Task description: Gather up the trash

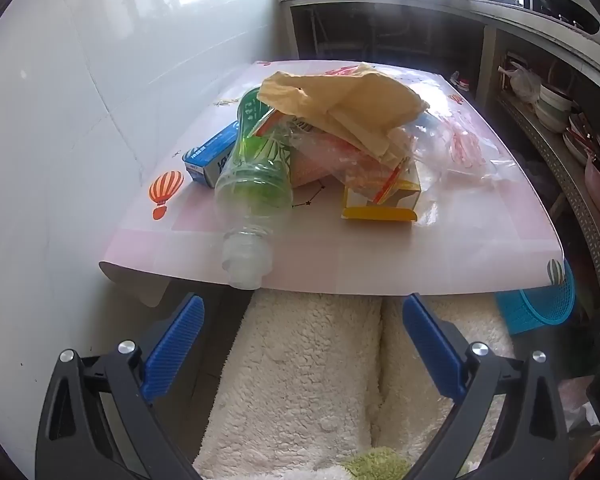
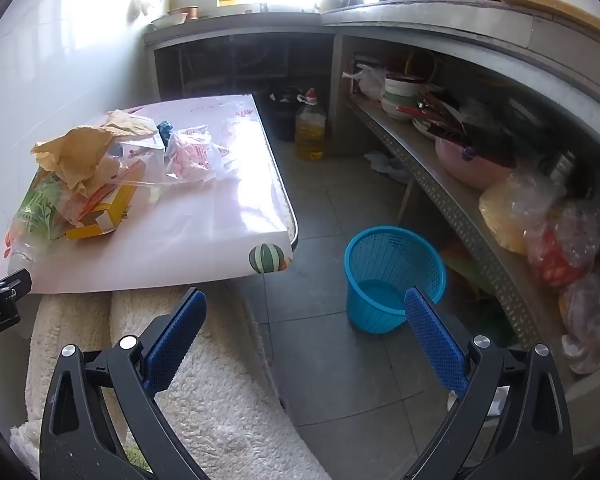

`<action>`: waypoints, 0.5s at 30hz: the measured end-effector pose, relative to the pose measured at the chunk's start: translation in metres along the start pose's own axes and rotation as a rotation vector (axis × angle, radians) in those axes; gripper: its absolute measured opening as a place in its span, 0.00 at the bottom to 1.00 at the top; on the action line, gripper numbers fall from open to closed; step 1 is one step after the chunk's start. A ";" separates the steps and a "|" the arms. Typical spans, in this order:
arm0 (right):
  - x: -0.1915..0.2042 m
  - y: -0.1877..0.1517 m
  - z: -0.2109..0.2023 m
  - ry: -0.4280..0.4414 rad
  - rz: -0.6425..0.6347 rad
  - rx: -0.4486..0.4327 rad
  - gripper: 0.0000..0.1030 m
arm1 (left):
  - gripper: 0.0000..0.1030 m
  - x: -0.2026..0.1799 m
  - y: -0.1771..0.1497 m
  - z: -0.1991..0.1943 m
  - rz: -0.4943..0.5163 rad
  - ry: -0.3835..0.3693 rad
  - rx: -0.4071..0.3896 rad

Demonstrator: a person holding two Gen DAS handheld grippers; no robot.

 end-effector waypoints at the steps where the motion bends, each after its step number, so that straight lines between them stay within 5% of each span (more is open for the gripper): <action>1: 0.000 0.000 0.000 0.000 0.000 0.000 0.93 | 0.95 0.000 0.000 0.000 -0.001 -0.002 0.000; 15: -0.002 0.003 -0.001 0.002 0.002 -0.005 0.93 | 0.95 -0.001 0.004 -0.004 0.014 -0.004 -0.014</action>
Point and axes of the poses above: each gripper's, at about its wrist camera, not at the fingertips, and z roughly the way its jaws point, x to its left, y to its top, the point moved 2 cm from there along z, roughly the way its jaws point, and after that the axes turned 6 degrees about x, right-handed, at the moved point
